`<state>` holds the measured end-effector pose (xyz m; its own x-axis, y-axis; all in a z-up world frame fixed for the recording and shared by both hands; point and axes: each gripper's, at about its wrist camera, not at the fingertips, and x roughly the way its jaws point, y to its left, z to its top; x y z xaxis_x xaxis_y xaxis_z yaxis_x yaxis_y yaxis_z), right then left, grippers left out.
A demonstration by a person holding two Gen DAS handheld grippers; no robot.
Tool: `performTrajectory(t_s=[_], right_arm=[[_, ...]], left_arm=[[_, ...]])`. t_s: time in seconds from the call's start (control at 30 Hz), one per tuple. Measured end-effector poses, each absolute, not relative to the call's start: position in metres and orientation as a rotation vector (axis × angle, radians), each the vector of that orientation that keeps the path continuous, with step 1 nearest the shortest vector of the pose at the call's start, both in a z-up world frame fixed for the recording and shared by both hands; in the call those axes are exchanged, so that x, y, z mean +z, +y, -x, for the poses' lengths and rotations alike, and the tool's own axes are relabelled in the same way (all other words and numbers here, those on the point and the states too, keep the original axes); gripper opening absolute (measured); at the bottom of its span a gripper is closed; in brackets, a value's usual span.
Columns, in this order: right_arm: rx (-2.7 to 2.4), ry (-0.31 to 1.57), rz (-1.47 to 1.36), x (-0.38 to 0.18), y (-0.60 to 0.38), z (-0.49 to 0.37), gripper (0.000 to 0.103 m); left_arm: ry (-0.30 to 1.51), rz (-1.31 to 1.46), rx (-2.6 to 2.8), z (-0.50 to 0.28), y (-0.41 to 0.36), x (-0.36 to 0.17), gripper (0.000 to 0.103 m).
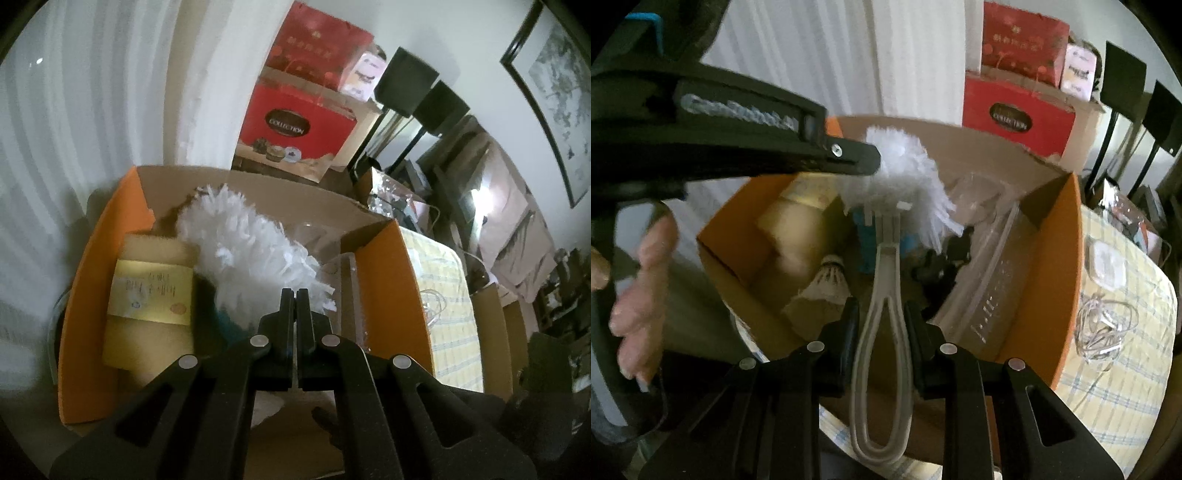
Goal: Organize objects
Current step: 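Lower the feather duster into the box and open both grippers, then move both grippers back over the table toward the white earphones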
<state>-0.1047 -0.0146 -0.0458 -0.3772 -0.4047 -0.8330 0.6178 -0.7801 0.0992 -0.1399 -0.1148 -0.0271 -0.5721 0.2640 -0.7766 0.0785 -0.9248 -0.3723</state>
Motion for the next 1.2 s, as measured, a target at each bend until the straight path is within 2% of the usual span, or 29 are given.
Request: performTrajectory(t_s=[0.1, 0.13, 0.17, 0.23, 0.27, 0.33, 0.5, 0.57, 0.63, 0.77, 0.9, 1.2], right_arm=[[-2.182, 0.341, -1.264, -0.056, -0.013, 0.110, 0.026], [-2.188, 0.348, -1.279, -0.060, -0.011, 0.112, 0.031], [-2.186, 0.336, -1.285, -0.062, -0.009, 0.112, 0.031], [-2.179, 0.301, -1.266, -0.059, -0.003, 0.110, 0.032], [-2.179, 0.293, -1.259, -0.056, -0.002, 0.109, 0.033], [-2.197, 0.296, -1.233, -0.047, 0.002, 0.103, 0.045], [-2.254, 0.270, -1.173, -0.022, 0.020, 0.094, 0.053], [-2.281, 0.244, -1.165, -0.015, 0.029, 0.092, 0.055], [-2.308, 0.231, -1.161, -0.011, 0.039, 0.092, 0.057], [-2.341, 0.190, -1.163, -0.005, 0.054, 0.093, 0.057], [-2.367, 0.156, -1.162, 0.000, 0.070, 0.093, 0.058], [-2.422, 0.103, -1.157, 0.009, 0.103, 0.088, 0.061]], left_arm=[[-0.580, 1.434, 2.626, 0.140, -0.116, -0.035, 0.003], [-0.602, 1.438, 2.621, 0.140, -0.118, -0.038, 0.005], [-0.615, 1.444, 2.616, 0.139, -0.119, -0.040, 0.010], [-0.622, 1.448, 2.613, 0.137, -0.120, -0.042, 0.029], [-0.615, 1.444, 2.622, 0.135, -0.119, -0.041, 0.033], [-0.606, 1.432, 2.628, 0.134, -0.120, -0.040, 0.044], [-0.592, 1.389, 2.628, 0.128, -0.115, -0.029, 0.069], [-0.562, 1.382, 2.641, 0.126, -0.110, -0.024, 0.071], [-0.539, 1.375, 2.652, 0.124, -0.104, -0.021, 0.078], [-0.523, 1.377, 2.649, 0.121, -0.095, -0.018, 0.081], [-0.490, 1.377, 2.648, 0.118, -0.085, -0.015, 0.095], [-0.448, 1.370, 2.633, 0.110, -0.067, -0.011, 0.100]])
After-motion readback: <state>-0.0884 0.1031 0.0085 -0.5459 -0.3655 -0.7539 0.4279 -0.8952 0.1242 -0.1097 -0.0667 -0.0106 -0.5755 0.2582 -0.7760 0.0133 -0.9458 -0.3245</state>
